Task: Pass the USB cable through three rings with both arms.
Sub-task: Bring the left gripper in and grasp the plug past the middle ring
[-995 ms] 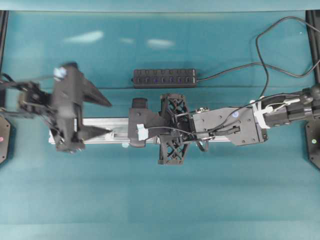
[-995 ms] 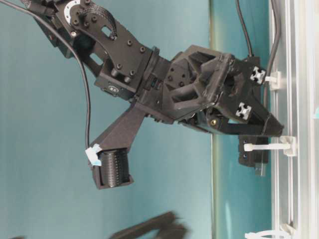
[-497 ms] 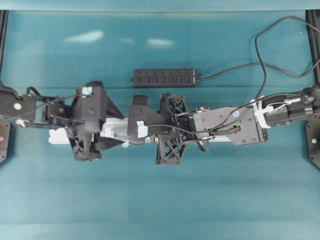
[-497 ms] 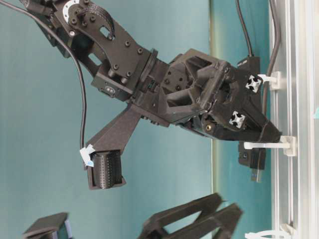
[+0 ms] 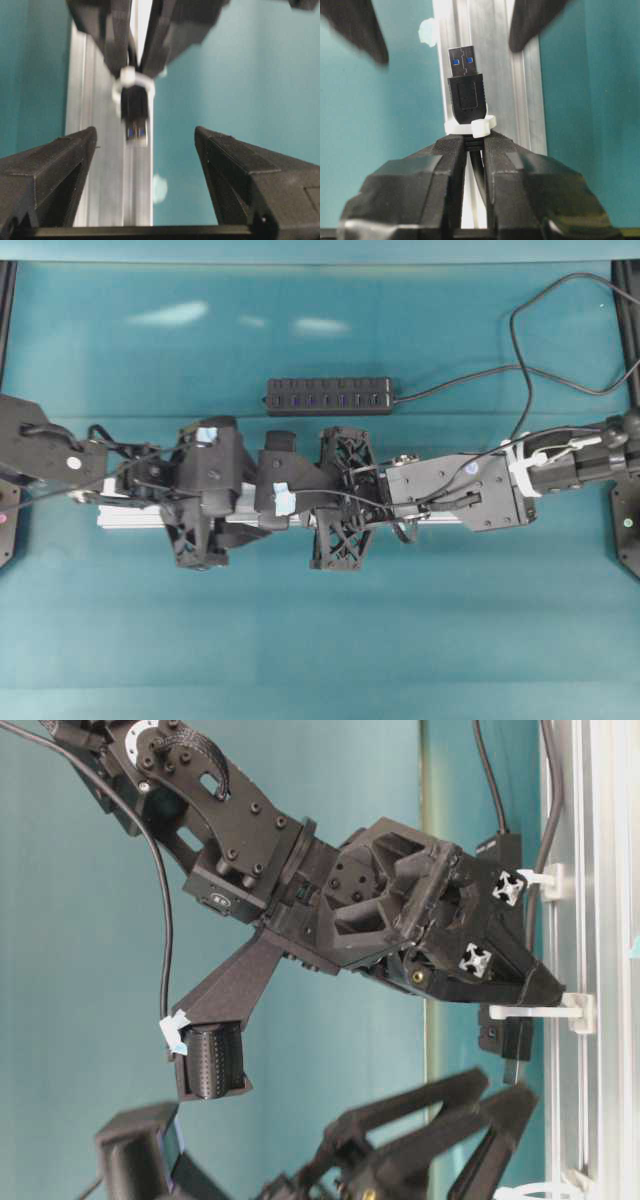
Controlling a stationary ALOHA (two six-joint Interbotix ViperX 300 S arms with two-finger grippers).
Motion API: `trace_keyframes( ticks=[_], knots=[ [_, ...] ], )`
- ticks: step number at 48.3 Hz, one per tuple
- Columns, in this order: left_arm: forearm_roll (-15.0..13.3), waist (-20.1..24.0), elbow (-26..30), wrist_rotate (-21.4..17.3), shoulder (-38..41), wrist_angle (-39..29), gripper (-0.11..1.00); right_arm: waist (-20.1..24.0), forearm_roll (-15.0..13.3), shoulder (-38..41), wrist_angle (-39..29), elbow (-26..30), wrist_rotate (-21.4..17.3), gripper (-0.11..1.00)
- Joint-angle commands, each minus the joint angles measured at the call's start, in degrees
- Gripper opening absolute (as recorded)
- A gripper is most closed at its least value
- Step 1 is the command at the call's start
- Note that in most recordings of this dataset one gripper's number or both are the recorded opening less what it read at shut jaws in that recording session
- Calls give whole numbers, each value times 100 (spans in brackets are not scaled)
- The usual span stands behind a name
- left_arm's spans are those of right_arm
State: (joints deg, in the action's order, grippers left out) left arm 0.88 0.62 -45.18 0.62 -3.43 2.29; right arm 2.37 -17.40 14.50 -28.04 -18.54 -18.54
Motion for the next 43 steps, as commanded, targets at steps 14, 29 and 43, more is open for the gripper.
trace_keyframes(
  ticks=[14, 29, 43],
  knots=[
    [0, -9, 158, 0, 290, 308, 75, 70, 53, -176, 62, 53, -70, -8],
    [0, -9, 132, 0, 360, 387, 71, 79, 62, -176, 132, 53, -70, -8],
    [0, 0, 0, -9, 396, 439, 58, 79, 62, -176, 167, 44, -70, -8]
  ],
)
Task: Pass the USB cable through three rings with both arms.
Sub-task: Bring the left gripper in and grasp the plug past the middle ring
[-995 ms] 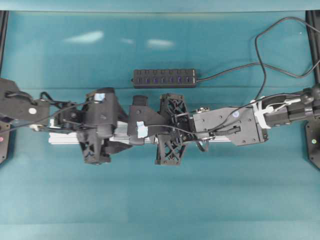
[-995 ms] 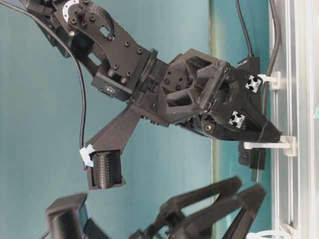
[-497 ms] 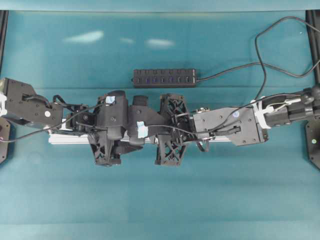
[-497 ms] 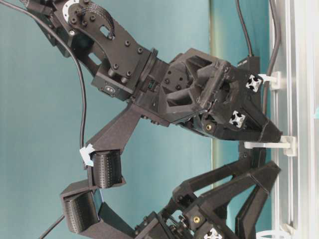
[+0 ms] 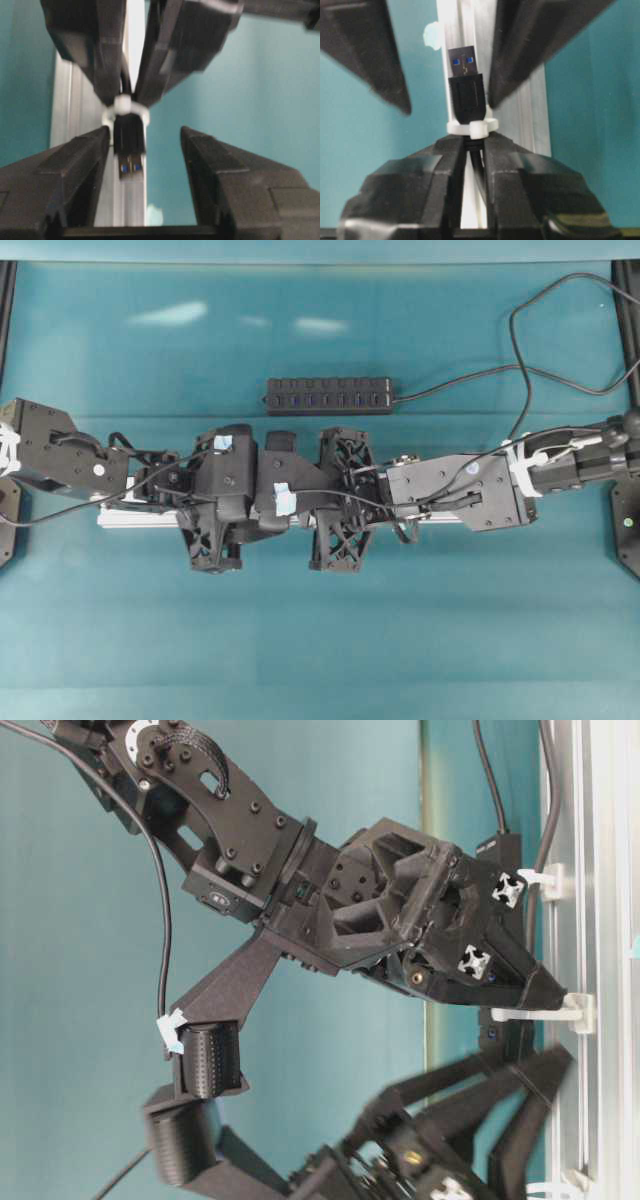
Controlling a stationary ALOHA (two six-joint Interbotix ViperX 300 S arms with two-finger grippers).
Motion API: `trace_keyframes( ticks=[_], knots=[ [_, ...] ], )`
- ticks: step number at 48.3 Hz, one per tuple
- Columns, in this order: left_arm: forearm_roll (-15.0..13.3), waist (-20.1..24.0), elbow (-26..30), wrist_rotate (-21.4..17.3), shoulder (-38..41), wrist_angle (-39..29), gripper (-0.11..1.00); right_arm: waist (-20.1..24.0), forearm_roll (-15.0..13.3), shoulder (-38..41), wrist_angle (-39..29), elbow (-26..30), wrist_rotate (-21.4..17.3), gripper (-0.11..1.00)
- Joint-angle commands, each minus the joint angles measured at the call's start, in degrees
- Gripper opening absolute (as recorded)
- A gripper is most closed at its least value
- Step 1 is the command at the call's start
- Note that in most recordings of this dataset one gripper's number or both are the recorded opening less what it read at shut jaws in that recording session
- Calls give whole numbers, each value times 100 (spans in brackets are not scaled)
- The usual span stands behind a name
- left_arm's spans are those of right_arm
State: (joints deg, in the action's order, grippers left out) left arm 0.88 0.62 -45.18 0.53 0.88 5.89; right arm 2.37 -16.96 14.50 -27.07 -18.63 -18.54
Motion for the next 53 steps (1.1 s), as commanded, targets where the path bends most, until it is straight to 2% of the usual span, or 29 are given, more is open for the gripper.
trace_keyframes(
  ticks=[1, 25, 44, 53],
  knots=[
    [0, -9, -26, 0, -44, 105, 58, 79, 18, -176, 70, 53, -70, -8],
    [0, 0, -141, 9, -70, 580, 57, 79, 18, -176, 132, 53, -70, -8],
    [0, 35, -105, 9, -53, 606, 56, 79, 18, -176, 149, 53, -70, -8],
    [0, 44, -97, -9, -44, 615, 48, 79, 18, -176, 167, 53, -70, -8]
  ],
)
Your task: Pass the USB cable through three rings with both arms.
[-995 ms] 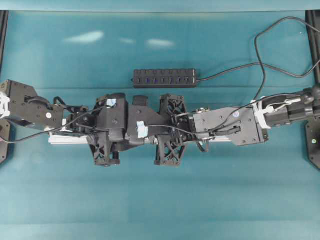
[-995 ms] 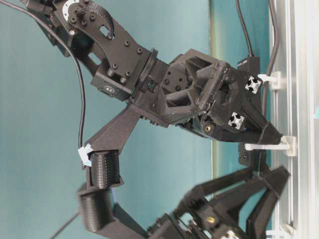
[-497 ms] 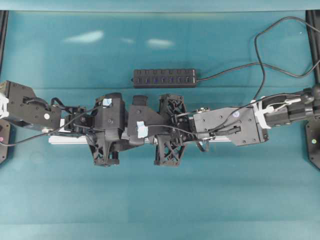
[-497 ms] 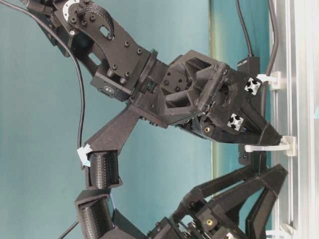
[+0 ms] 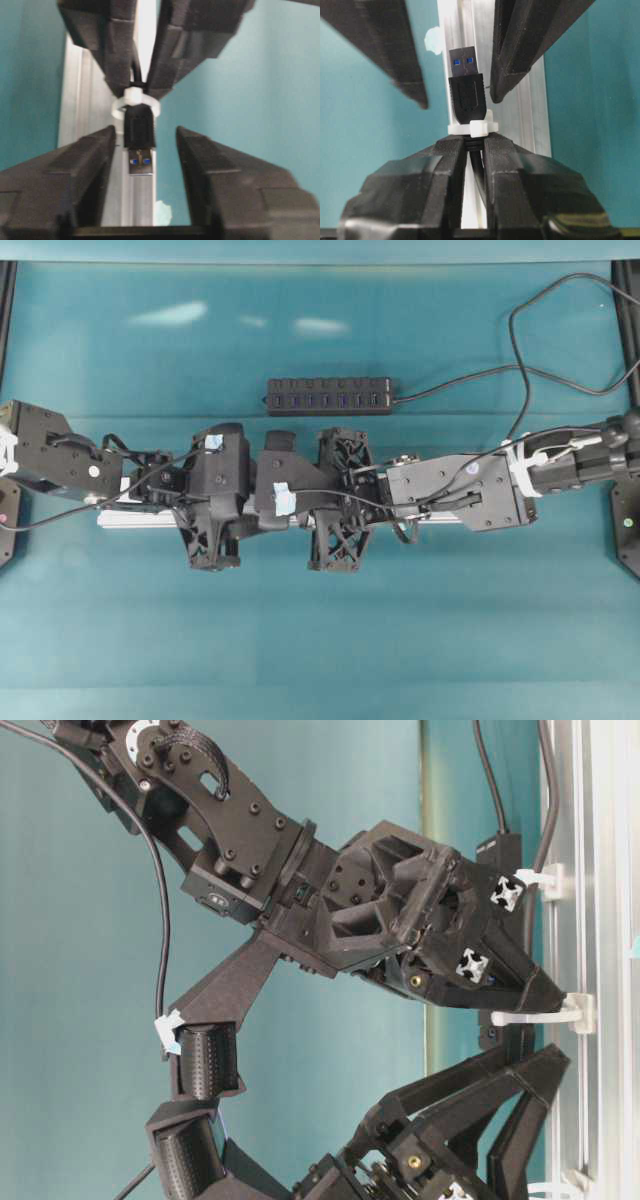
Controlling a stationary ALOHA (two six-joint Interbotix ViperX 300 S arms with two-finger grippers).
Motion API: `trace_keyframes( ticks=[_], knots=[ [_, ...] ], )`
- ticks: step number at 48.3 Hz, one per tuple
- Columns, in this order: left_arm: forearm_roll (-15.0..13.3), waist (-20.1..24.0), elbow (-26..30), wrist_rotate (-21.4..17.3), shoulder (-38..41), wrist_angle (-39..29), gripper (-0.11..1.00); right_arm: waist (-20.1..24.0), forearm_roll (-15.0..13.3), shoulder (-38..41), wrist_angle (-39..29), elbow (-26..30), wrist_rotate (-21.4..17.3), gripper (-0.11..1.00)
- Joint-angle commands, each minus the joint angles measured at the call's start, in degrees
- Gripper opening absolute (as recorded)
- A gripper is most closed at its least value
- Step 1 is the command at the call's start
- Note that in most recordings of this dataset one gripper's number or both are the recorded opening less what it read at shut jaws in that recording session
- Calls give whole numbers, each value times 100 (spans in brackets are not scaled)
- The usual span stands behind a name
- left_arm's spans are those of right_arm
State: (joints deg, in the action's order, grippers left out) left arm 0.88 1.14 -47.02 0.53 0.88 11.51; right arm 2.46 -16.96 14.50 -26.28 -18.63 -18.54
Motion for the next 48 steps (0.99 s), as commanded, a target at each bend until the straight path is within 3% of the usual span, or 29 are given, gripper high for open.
trace_keyframes(
  ticks=[1, 10, 37, 43, 48],
  knots=[
    [0, -9, 88, -26, -44, 53, 46, 70, 18, -176, 88, 53, -70, -8],
    [0, -9, 97, -70, -35, 132, 23, 70, 18, -176, 97, 53, -70, -8],
    [0, -105, 70, -70, -97, 44, 23, 167, 18, -185, -62, 53, -62, -5],
    [0, -105, 79, -70, -114, 18, 23, 185, 44, -211, -70, 53, -70, 6],
    [0, -105, 70, -79, -141, -9, 23, 185, 70, -264, -97, 62, -70, 28]
  ],
)
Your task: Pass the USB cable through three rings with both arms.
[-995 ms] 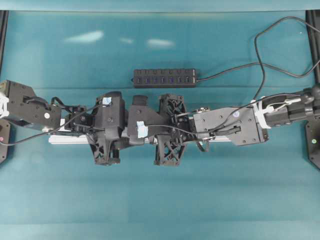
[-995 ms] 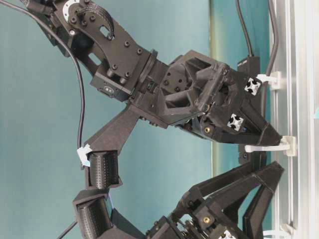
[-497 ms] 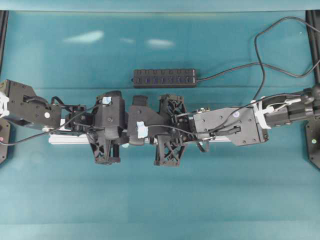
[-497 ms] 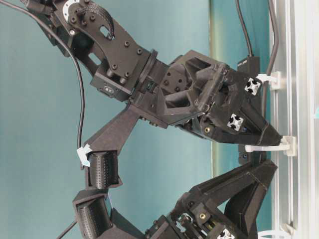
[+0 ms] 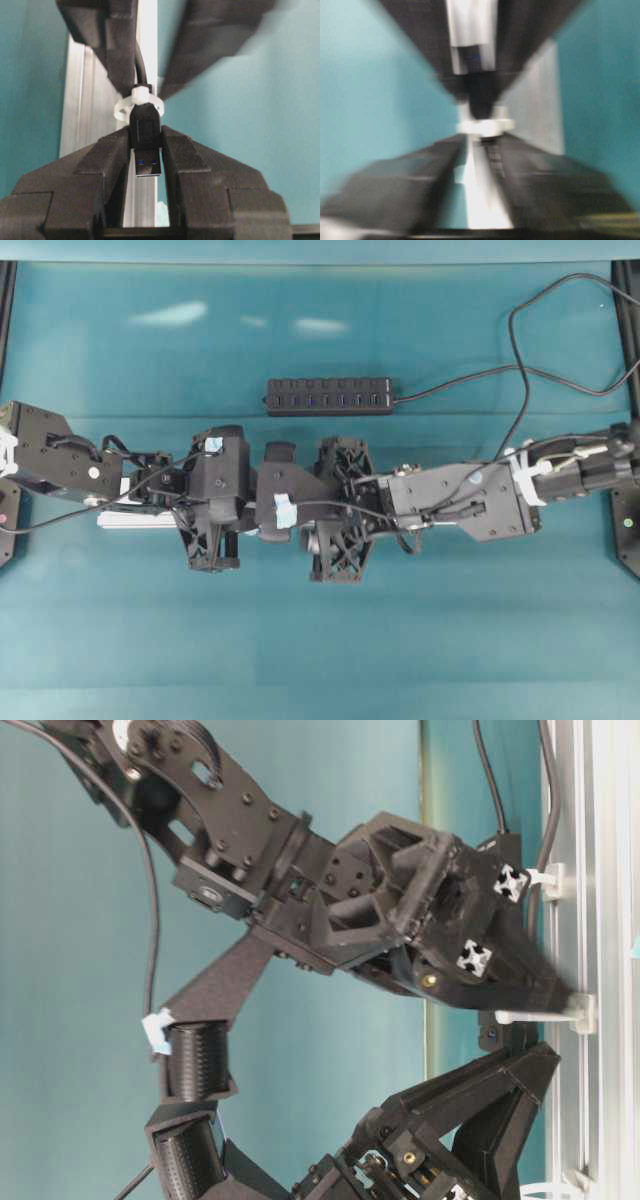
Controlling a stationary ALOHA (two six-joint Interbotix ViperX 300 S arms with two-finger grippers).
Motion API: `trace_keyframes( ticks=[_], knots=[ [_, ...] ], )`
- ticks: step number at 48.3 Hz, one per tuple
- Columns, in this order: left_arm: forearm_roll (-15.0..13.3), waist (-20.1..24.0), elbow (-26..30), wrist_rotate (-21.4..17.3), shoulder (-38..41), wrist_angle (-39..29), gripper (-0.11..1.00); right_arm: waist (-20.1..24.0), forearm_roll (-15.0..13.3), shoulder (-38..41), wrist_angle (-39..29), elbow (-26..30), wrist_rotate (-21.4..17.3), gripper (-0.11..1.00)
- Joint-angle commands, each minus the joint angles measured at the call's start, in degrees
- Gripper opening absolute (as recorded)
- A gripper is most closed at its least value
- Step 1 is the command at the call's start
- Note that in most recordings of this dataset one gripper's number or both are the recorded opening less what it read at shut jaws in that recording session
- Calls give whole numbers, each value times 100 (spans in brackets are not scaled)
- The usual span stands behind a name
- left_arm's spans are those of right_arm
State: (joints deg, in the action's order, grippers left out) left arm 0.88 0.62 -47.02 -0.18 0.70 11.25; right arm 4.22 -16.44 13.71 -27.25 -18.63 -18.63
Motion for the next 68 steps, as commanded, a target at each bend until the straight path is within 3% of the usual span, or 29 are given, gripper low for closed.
trace_keyframes(
  ticks=[1, 8, 11, 17, 42, 68],
  knots=[
    [0, -53, 70, -9, -132, 18, 23, 9, 26, -202, 0, 53, -53, 34],
    [9, -53, 62, -9, -149, -70, 23, 9, 9, -272, -26, 53, -35, 76],
    [0, -53, 53, 0, -176, -176, 23, -9, 0, -281, -70, 53, -44, 88],
    [9, -53, 35, 0, -316, -387, 23, -18, -9, -299, -193, 53, -35, 81],
    [0, -44, -396, 53, -1160, -888, 23, -62, -18, -378, -141, 105, -9, 81],
    [0, -97, -352, 0, -1705, -1248, 23, -299, -123, -299, 633, 290, -44, 77]
  ],
)
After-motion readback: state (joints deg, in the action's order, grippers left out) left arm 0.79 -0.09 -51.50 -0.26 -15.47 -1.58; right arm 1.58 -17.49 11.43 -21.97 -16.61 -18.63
